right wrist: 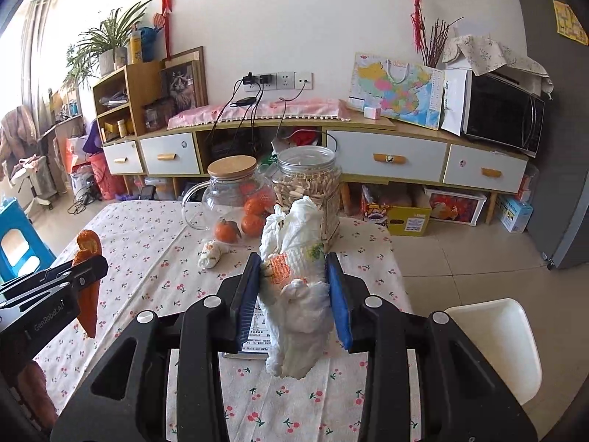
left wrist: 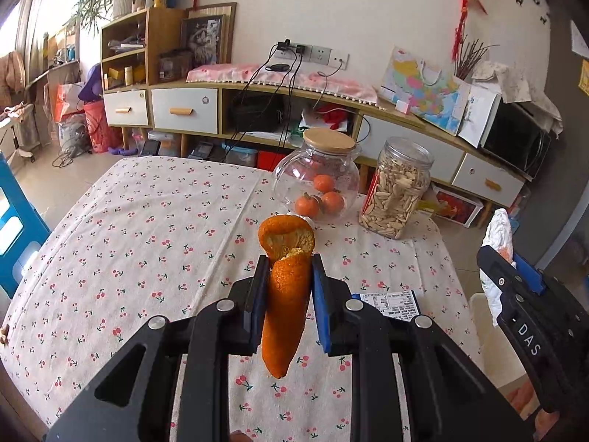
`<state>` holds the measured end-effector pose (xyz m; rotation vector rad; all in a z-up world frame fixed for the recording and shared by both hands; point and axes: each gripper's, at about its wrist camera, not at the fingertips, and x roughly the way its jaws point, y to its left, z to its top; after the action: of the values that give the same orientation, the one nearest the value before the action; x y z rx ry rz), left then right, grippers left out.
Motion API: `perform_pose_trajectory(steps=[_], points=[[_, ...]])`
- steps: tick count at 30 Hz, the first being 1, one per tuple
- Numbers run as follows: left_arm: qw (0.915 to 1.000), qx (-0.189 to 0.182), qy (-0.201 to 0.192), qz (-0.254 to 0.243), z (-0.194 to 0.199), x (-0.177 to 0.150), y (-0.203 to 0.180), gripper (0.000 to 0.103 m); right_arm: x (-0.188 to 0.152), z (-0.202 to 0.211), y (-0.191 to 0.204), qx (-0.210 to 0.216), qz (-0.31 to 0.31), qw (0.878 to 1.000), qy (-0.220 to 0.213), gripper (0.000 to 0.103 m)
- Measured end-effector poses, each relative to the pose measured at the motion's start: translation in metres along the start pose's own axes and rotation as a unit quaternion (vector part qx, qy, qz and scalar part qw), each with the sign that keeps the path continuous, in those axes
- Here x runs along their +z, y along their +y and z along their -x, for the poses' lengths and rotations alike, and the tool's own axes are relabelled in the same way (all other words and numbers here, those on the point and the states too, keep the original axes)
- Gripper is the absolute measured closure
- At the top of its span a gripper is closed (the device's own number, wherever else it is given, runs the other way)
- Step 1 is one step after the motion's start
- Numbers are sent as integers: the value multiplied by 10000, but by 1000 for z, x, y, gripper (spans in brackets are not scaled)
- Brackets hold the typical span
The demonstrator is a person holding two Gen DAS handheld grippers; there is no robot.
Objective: Collect trash
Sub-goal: 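Carry tissue and orange peel over the white bin and open both tools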
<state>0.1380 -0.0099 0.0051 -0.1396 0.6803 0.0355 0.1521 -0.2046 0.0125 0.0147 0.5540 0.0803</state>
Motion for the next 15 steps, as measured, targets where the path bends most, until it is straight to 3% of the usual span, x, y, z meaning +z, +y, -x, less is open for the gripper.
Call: perform_pose_trajectory(steps=[7, 15], points=[[9996, 149, -240, -33, 6, 3, -28, 80, 0, 15, -13, -391, 96, 9988, -267, 69], [9990, 86, -416, -137, 9, 7, -65, 80, 1, 26, -52, -684, -277, 9968, -292, 69]])
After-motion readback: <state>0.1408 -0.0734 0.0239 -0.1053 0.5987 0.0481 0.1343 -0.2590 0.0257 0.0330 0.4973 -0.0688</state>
